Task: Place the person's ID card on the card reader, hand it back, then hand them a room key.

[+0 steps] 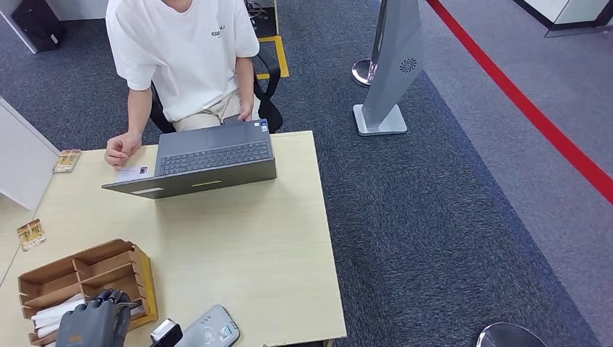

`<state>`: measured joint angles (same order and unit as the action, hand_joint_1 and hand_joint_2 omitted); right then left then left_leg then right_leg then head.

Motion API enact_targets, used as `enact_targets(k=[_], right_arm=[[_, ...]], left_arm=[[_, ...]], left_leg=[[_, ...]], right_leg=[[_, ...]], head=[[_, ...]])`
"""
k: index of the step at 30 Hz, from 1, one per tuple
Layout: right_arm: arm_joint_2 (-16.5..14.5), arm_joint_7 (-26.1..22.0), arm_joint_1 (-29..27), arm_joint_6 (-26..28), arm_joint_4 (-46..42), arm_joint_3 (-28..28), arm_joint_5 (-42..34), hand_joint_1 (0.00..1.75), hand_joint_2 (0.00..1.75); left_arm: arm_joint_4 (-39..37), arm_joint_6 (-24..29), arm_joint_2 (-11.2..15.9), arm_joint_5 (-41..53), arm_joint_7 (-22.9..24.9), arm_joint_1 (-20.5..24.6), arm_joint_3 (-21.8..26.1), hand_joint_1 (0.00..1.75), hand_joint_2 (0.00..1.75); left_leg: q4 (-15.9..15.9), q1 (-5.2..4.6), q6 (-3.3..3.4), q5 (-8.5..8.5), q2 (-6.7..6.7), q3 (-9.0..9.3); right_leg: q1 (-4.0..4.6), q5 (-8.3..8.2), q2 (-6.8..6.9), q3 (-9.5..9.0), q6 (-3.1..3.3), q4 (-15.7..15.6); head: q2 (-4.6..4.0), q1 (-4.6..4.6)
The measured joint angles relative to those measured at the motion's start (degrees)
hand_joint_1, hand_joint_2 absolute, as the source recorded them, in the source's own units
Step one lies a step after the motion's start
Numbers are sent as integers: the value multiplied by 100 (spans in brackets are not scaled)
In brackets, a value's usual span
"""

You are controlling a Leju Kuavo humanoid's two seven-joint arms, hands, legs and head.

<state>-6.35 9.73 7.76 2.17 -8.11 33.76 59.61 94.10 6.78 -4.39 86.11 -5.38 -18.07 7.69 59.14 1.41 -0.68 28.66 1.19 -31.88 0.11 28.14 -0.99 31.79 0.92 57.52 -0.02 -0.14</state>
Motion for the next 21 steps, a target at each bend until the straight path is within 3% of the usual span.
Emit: enact_targets(k=[6, 15, 18, 21], right_arm=[[11, -11, 19, -48, -1, 73, 42, 0, 175], [16, -28, 19, -62, -1, 108, 60, 0, 175], [17, -37, 22, -73, -3, 109, 81, 0, 175], [19, -64, 37, -137, -17, 118, 144, 0, 175]], left_arm=[[429, -39, 141, -76, 42, -27, -202, 175, 175], [1609, -20, 944, -360, 238, 190, -1131, 175, 175], [1873, -65, 1196, -473, 224, 395, -1391, 175, 175], [2042, -340, 1396, -557, 249, 919, -1653, 175, 175]], left_leg=[[1, 2, 0, 0, -1, 0], [1, 6, 0, 0, 1, 0], [3, 9, -3, -2, -3, 0], [4, 10, -8, -6, -15, 1]], right_leg=[[2, 0, 0, 1, 0, 0], [6, 0, 0, 2, 1, 0], [8, -1, 2, 5, 1, 0], [9, -3, 13, 0, 3, 0]], head=[[0, 1], [0, -1], [0, 1], [0, 0]])
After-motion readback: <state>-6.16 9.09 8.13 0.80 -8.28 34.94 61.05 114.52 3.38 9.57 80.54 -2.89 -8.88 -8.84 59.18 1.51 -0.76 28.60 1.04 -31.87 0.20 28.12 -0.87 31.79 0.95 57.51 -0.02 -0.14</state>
